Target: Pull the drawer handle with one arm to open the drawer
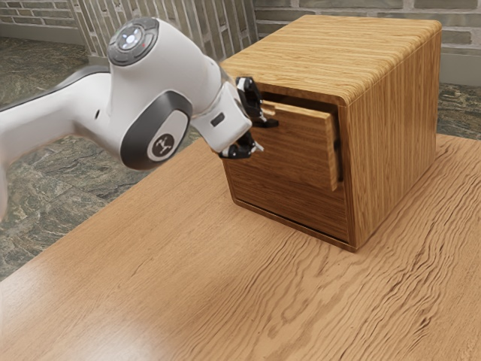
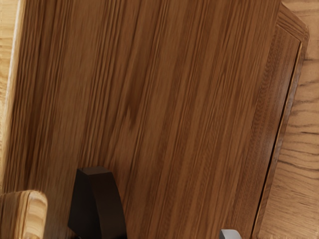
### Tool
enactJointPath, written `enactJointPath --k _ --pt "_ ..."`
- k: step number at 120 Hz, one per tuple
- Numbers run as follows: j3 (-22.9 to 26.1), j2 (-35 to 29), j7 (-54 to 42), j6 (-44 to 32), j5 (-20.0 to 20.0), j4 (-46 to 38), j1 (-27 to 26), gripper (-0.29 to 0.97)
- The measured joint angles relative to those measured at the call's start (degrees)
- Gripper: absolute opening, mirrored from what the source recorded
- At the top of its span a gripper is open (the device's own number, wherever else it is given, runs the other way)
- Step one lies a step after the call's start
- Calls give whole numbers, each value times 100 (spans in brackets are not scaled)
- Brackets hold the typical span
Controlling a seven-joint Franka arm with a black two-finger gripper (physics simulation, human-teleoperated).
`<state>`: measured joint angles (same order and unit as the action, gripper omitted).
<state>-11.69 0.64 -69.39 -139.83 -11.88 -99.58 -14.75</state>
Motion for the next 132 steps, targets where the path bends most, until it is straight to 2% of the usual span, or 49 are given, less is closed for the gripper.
enactJointPath --k 8,25,32,47,56,63,85,98,115,123,132 --pt "25 -64 18 -12 -14 -83 23 19" --pt "-134 -276 47 -22 -54 -350 -154 28" --pt "-100 -361 61 -30 -60 -453 -118 18" --pt "-96 -546 69 -14 -66 -667 -108 22" --pt "-113 -630 70 -4 -79 -780 -129 29" --pt "-118 -733 70 3 -96 -877 -125 24" --pt "-122 -1085 77 20 -176 -1199 -85 20" --pt "-125 -1257 88 21 -213 -1399 -74 29" --pt "-116 -1463 105 23 -260 -1605 -39 27" --pt "-118 -1567 118 23 -295 -1717 -42 32" --pt "-111 -1715 131 24 -296 -1850 -29 31"
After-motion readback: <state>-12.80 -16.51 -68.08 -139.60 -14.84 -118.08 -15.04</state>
